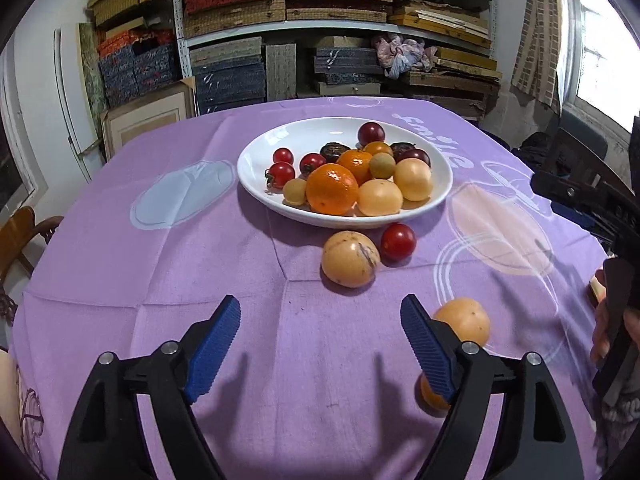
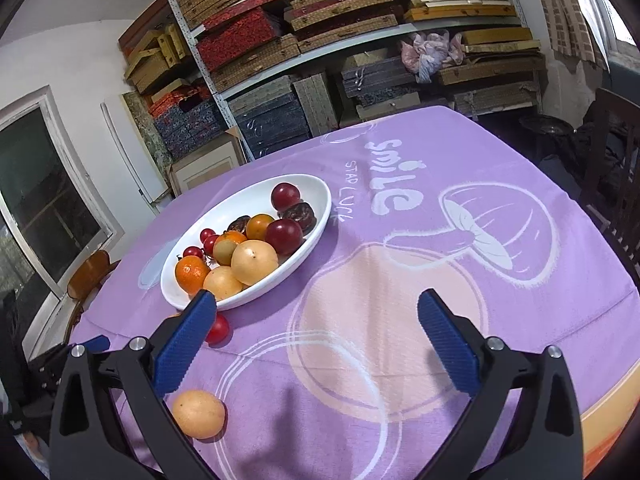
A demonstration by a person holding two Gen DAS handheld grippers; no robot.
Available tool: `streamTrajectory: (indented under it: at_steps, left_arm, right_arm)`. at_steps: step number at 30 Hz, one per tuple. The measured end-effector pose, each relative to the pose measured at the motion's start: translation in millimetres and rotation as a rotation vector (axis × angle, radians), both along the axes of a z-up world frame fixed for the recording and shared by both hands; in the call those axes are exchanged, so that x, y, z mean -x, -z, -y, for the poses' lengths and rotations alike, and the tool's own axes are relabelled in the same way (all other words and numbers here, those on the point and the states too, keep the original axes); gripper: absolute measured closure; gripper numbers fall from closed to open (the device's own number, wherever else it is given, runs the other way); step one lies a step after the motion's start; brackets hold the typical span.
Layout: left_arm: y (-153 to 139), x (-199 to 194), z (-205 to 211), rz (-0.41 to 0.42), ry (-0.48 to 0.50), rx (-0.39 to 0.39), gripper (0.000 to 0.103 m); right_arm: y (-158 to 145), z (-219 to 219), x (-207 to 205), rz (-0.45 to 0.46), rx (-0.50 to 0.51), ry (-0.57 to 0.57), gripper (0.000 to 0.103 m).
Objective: Organize fruits
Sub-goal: 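Move the open left tool to a yellow-orange fruit and close on it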
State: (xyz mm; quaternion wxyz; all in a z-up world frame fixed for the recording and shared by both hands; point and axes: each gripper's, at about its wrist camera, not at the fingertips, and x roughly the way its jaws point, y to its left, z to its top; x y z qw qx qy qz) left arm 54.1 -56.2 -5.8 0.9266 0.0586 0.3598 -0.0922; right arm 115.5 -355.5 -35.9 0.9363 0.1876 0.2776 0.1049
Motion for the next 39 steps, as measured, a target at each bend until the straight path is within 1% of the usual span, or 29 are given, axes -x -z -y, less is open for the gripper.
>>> streamTrajectory:
  at_steps: [4, 8, 13, 17, 19, 21, 25, 30, 35, 39]
  left_arm:
    - [3, 11, 15, -0.003, 0.037, 0.009, 0.012]
    - [7, 18, 29, -0.005, 0.057, -0.011, 0.010]
    - [20, 18, 39, -0.035, 0.064, -0.035, 0.010]
    - [23, 19, 38, -0.029, 0.050, -0.026, 0.009]
    - [24, 19, 37, -0.012, 0.031, -0.037, 0.006]
    - [26, 20, 35, -0.003, 0.019, -0.047, 0.005]
    - [26, 19, 33, -0.010, 0.011, -0.041, 0.004]
    - [30, 17, 29, -0.017, -0.001, -0.054, 0.004]
    - [31, 16, 5, -0.041, -0.039, -0.004, 0.004]
    - [36, 18, -7, -0.066, -0.045, 0.008, 0.004]
  right_arm:
    - [0, 5, -1, -0.004, -0.037, 0.012, 0.004]
    - [0, 5, -2, -0.010, -0.037, 0.013, 0.004]
    - [0, 4, -3, -0.016, -0.038, 0.012, 0.004]
    - [2, 3, -3, -0.018, -0.044, 0.017, 0.004]
    - [3, 3, -5, -0.022, -0.044, 0.017, 0.004]
    - [3, 3, -5, -0.023, -0.043, 0.017, 0.004]
    - [3, 3, -5, -0.023, -0.043, 0.017, 0.004]
    - [5, 3, -6, -0.030, -0.043, 0.018, 0.004]
    - [6, 4, -7, -0.031, -0.045, 0.018, 0.004]
    - [6, 3, -6, -0.029, -0.039, 0.017, 0.004]
